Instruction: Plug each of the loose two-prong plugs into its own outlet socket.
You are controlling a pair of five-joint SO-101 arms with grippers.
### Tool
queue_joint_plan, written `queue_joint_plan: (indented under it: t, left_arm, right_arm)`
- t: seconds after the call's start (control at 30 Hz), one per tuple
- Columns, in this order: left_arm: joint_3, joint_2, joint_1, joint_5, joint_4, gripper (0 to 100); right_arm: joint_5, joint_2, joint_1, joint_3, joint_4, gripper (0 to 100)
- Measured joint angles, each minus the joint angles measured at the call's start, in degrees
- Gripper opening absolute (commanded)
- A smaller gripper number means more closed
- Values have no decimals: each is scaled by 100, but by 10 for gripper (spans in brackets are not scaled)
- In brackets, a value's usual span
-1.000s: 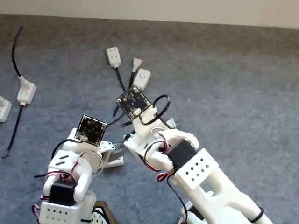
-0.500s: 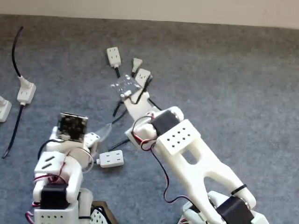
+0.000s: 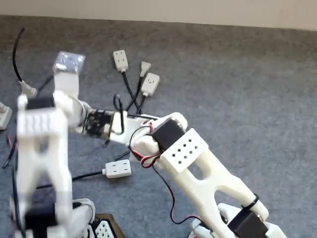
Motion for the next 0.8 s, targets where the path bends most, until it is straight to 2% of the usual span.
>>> queue_joint_plan:
  t: [0.1,0.23,0.43,0.57,0.8]
  left_arm:
    - [-1336,1257,-563,-316,545,323]
    - [-2514,2198,-1336,-993,888,323]
    - [-3182,3235,-2198,-1837,967,323]
    - [-3613,3938,-2611,-2215,958,323]
    - [-4510,4914,-2963,-2321,879,323]
  right_arm:
    - [193,0,-176,0,-35,5]
    - [378,0,-396,0,-193,5]
    - [914,0,-624,0,-246,5]
    - [1257,0,-703,211,-651,5]
    - [1565,0,-835,1292,-1837,5]
